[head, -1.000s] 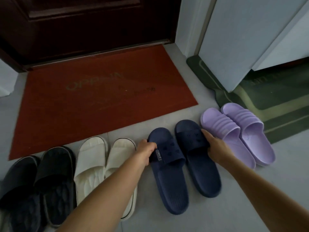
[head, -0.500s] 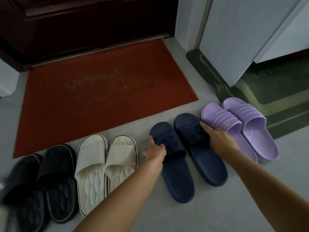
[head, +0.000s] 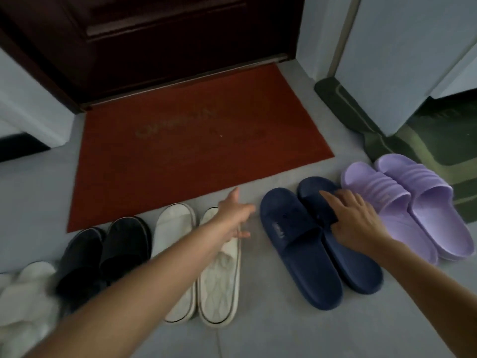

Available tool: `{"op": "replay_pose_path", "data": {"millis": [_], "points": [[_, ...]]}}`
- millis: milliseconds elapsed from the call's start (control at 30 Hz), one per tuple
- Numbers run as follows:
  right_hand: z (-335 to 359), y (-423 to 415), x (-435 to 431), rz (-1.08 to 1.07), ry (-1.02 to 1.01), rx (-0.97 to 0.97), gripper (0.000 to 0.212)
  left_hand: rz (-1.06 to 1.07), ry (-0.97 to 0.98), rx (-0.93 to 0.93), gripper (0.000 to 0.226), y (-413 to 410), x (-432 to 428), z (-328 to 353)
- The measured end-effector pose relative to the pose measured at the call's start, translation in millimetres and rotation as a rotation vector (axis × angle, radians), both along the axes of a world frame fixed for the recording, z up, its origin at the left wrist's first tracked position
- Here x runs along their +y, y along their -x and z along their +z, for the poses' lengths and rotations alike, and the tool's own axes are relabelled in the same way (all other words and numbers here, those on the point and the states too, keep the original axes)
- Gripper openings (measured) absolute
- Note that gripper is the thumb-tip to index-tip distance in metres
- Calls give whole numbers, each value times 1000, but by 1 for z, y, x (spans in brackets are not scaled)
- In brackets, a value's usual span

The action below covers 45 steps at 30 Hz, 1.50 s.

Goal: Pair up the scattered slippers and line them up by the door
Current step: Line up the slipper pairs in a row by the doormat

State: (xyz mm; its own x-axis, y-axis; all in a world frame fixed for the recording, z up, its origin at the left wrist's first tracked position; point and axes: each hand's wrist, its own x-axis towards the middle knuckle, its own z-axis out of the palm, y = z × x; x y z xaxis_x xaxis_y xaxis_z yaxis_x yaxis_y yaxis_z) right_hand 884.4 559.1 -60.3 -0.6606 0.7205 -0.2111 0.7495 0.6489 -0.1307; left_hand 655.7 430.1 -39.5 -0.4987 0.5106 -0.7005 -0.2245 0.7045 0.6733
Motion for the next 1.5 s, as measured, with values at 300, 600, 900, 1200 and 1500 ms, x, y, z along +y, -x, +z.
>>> {"op": "replay_pose_path", "data": {"millis": [300,600,900,1200,1500], "points": [[7,144,-91,374,272,139,62,-944,465,713,106,126,-124,13],[-21,204,-120,534,235,-218,91,-1168,343,660,108,159,-135,-22],[-6,173,-81,615,258,-258,86,-1168,248,612,83,105,-140,-23],[2,160,-76,593,300,-204,83,-1114,261,805,88,75,-116,-29],[-6,164,-84,665,205,-295,90,-1090,228,771,106,86,-123,-20]]}}
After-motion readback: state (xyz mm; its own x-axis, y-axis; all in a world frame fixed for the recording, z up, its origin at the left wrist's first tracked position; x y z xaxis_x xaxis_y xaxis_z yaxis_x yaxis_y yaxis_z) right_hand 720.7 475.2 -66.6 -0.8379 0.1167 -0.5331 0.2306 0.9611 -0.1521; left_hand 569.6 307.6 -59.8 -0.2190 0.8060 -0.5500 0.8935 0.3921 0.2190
